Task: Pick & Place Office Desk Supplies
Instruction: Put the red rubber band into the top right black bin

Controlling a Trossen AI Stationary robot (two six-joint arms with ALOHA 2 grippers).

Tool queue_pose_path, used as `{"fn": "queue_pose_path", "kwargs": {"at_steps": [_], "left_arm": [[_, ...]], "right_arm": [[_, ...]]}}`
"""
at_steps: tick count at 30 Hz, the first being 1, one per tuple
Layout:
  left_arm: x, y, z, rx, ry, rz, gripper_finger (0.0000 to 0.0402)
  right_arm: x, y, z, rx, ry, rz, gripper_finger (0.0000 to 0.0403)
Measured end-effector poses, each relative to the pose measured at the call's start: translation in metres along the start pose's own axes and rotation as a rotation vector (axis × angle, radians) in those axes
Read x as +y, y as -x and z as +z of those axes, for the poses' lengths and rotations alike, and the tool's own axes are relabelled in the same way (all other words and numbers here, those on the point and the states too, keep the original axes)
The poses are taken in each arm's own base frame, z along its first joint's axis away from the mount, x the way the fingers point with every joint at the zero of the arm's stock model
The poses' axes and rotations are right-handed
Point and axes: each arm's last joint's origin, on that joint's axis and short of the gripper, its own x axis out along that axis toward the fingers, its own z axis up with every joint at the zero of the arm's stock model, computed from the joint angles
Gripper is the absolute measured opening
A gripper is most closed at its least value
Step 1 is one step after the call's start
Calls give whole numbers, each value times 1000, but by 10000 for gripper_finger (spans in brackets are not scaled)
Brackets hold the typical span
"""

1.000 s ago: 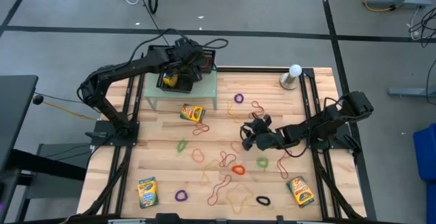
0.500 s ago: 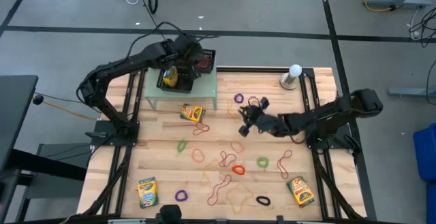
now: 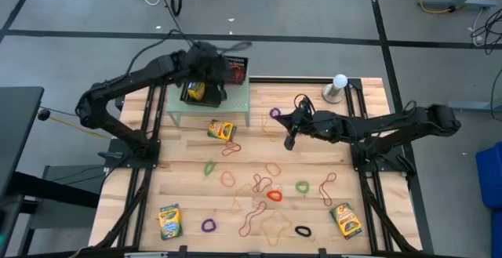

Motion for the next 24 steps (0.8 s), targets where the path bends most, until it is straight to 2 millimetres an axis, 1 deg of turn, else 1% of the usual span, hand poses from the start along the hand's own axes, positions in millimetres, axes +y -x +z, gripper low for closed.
{"fn": "queue_pose_path", "kwargs": {"at_steps": [2, 5, 9, 13, 15, 18, 22, 24], "left_arm": [[-13, 2, 5, -30, -2, -63, 8], [-33, -2, 13, -64, -20, -165, 8], [-59, -11, 22, -83, -56, -221, 8], [-77, -21, 28, -98, -86, -256, 8], [-83, -26, 30, -110, -97, -263, 8], [-90, -32, 32, -112, -110, -272, 7], [-95, -41, 33, -121, -111, -304, 7], [-95, -41, 34, -135, -108, -314, 7]], "right_arm": [[2, -1, 0, -5, -18, 17, 42], [3, -4, -1, -14, -58, 24, 87], [2, -7, 3, -69, -135, 22, 148], [4, -8, 8, -114, -154, 55, 194], [4, -7, 8, -114, -147, 83, 207], [5, -7, 9, -122, -136, 110, 216], [7, -9, 8, -128, -121, 143, 214], [8, -11, 7, -128, -117, 147, 208]]}}
